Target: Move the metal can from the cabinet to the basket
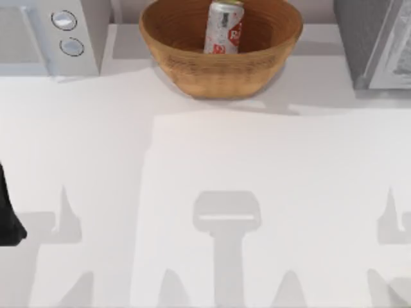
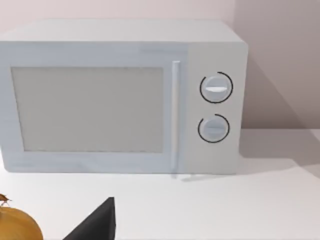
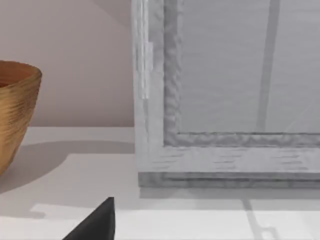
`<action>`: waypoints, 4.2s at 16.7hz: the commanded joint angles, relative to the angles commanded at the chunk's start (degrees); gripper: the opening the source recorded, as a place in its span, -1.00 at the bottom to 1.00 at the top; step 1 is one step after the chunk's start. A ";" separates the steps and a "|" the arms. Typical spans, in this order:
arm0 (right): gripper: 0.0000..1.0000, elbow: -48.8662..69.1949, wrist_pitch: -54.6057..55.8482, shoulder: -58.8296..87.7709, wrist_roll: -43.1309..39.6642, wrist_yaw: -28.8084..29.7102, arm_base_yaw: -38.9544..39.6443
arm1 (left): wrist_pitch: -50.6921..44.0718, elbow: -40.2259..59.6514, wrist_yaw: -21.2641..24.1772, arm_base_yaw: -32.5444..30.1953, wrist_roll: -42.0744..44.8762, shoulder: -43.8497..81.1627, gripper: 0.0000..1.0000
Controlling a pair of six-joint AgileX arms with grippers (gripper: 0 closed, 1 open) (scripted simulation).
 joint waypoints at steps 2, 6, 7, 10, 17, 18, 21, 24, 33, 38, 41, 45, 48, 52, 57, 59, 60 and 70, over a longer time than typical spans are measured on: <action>1.00 0.00 0.00 0.00 0.00 0.00 0.00 | 0.00 0.00 0.00 0.00 0.00 0.00 1.00; 1.00 0.51 0.62 0.49 -0.08 0.08 -0.37 | 0.00 0.00 0.00 0.00 0.00 0.00 1.00; 1.00 1.33 1.79 1.07 -0.28 -0.02 -1.47 | 0.00 0.00 0.00 0.00 0.00 0.00 1.00; 1.00 5.60 8.90 4.97 -1.20 -1.33 -8.17 | 0.00 0.00 0.00 0.00 0.00 0.00 1.00; 1.00 16.79 36.26 29.13 -3.47 -16.28 -31.81 | 0.00 0.00 0.00 0.00 0.00 0.00 1.00; 1.00 17.90 39.82 33.83 -3.47 -19.82 -34.64 | 0.00 0.00 0.00 0.00 0.00 0.00 1.00; 1.00 20.11 48.86 47.97 -2.92 -30.47 -41.65 | 0.00 0.00 0.00 0.00 0.00 0.00 1.00; 1.00 20.90 55.73 61.25 -1.74 -39.56 -47.39 | 0.00 0.00 0.00 0.00 0.00 0.00 1.00; 1.00 20.88 67.78 86.99 1.43 -56.04 -58.16 | 0.00 0.00 0.00 0.00 0.00 0.00 1.00; 1.00 21.06 69.17 88.88 1.66 -57.90 -58.74 | 0.00 0.00 0.00 0.00 0.00 0.00 1.00; 1.00 20.89 69.04 88.74 1.62 -57.80 -58.48 | 0.00 0.00 0.00 0.00 0.00 0.00 1.00; 1.00 25.82 63.17 87.94 1.68 -57.21 -59.50 | 0.00 0.00 0.00 0.00 0.00 0.00 1.00; 1.00 33.94 53.46 86.34 1.80 -56.94 -60.08 | 0.00 0.00 0.00 0.00 0.00 0.00 1.00; 1.00 48.59 35.94 83.51 1.98 -57.17 -60.15 | 0.00 0.00 0.00 0.00 0.00 0.00 1.00; 1.00 69.35 11.52 80.07 2.02 -58.06 -59.79 | 0.00 0.00 0.00 0.00 0.00 0.00 1.00; 1.00 77.41 2.32 78.99 1.97 -58.42 -59.67 | 0.00 0.00 0.00 0.00 0.00 0.00 1.00; 1.00 81.22 -1.95 78.54 1.93 -58.58 -59.63 | 0.00 0.00 0.00 0.00 0.00 0.00 1.00; 1.00 99.88 -21.87 76.78 1.63 -59.13 -59.62 | 0.00 0.00 0.00 0.00 0.00 0.00 1.00</action>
